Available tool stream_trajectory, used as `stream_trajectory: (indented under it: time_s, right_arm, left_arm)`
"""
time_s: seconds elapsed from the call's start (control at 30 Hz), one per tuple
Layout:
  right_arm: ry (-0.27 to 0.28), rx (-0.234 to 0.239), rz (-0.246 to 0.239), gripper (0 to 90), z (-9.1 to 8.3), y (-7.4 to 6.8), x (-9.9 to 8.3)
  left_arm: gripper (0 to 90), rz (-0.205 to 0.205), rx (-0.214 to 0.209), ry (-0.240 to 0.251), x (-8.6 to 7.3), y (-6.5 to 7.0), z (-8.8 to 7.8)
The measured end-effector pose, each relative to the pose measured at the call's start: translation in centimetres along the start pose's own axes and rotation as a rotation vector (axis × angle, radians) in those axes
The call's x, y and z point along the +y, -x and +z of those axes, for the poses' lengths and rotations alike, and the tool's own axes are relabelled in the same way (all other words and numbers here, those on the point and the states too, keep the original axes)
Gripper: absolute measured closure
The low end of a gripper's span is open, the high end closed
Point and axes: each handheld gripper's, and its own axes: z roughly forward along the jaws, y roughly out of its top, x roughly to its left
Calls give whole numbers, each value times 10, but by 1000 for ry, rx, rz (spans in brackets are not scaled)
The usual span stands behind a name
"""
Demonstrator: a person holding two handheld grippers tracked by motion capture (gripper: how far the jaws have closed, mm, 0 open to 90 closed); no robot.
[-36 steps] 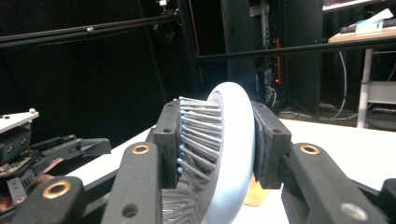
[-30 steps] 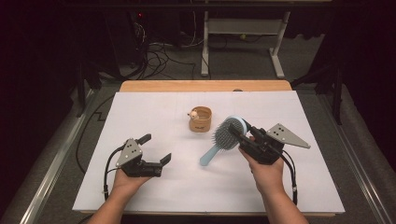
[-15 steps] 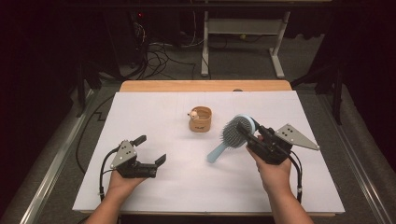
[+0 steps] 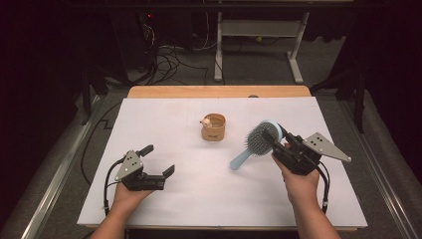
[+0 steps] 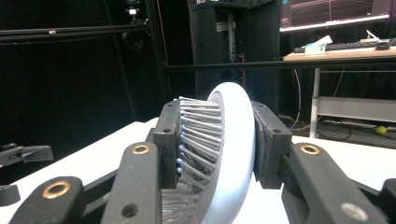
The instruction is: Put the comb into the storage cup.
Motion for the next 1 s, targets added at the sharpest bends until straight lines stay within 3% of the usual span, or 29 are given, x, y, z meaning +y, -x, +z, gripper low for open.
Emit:
stream_trajectory:
  time_s: [1.0]
  right_arm:
    - [41, -14, -65, 614, 17, -10, 7]
  left_arm:
    - [4, -8, -5, -6, -4, 0, 2]
